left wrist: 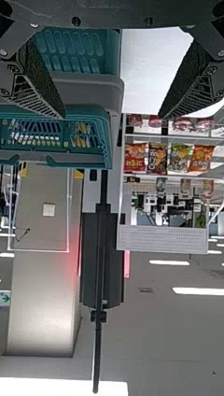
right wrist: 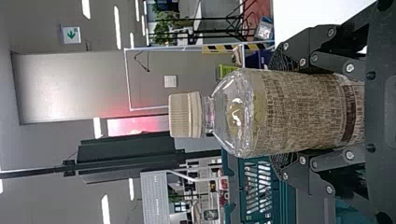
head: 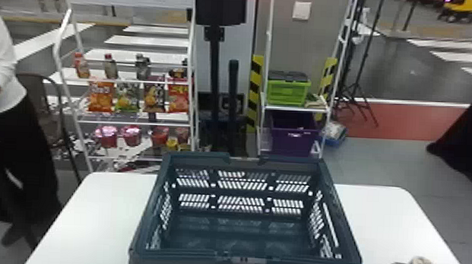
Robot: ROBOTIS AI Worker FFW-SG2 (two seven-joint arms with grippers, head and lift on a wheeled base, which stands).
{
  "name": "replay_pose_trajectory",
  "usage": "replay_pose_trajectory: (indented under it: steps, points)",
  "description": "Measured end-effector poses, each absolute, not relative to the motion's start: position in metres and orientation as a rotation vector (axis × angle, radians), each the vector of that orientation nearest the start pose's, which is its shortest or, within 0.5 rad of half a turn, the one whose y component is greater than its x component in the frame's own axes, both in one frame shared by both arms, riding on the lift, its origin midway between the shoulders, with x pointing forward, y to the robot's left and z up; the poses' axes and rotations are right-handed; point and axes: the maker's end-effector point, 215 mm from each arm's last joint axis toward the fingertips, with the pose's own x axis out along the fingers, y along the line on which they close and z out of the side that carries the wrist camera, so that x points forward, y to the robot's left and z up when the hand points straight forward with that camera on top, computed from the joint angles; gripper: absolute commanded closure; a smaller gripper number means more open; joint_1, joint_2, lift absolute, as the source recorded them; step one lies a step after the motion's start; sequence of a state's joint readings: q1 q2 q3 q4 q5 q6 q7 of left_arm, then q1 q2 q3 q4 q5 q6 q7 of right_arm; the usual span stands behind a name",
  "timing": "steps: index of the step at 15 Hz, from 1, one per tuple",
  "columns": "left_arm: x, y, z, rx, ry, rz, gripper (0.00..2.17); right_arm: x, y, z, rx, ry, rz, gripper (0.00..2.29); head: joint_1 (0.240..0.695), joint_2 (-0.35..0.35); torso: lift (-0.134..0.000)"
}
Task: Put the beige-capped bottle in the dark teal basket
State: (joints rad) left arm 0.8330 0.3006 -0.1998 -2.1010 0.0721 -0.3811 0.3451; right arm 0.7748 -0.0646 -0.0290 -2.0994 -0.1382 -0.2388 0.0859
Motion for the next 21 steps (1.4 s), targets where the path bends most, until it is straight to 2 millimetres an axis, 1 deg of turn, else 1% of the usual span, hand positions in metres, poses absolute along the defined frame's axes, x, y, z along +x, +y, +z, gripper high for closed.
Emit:
replay_pose_trajectory:
  steps: [10, 12, 14, 15, 16, 19, 20, 21]
  points:
    - [0.324, 0.208, -0.339, -0.033, -0.028, 0.009, 0.15, 0.357, -0.234, -0.342, 0.065, 0.0, 0.076, 2.23, 0.499, 0.0, 0.0]
    - [0.324, 0.208, -0.339, -0.033, -0.027, 0.009, 0.15, 0.357, -0.237, -0.336, 0.065, -0.019, 0.085, 2.23, 0.499, 0.0, 0.0]
    - [0.324, 0.208, -0.339, -0.032, -0.027, 0.008, 0.15, 0.361, -0.242, -0.32, 0.049, -0.048, 0.096, 2.23, 0.499, 0.0, 0.0]
    - [0.324, 0.208, -0.339, -0.032, -0.027, 0.008, 0.15, 0.366, -0.245, -0.313, 0.036, -0.049, 0.105, 2.23, 0.499, 0.0, 0.0]
    - [0.324, 0.207, -0.34, -0.031, -0.027, 0.007, 0.15, 0.375, -0.247, -0.31, 0.02, -0.026, 0.131, 2.23, 0.499, 0.0, 0.0]
    - [0.322, 0.207, -0.34, -0.03, -0.024, 0.005, 0.15, 0.403, -0.251, -0.32, -0.002, 0.111, 0.211, 2.23, 0.499, 0.0, 0.0]
    - [0.322, 0.207, -0.341, -0.03, -0.024, 0.004, 0.15, 0.413, -0.251, -0.319, -0.008, 0.146, 0.222, 2.23, 0.499, 0.0, 0.0]
    - [0.321, 0.208, -0.34, -0.03, -0.024, 0.004, 0.15, 0.425, -0.251, -0.313, -0.018, 0.171, 0.233, 2.23, 0.499, 0.0, 0.0]
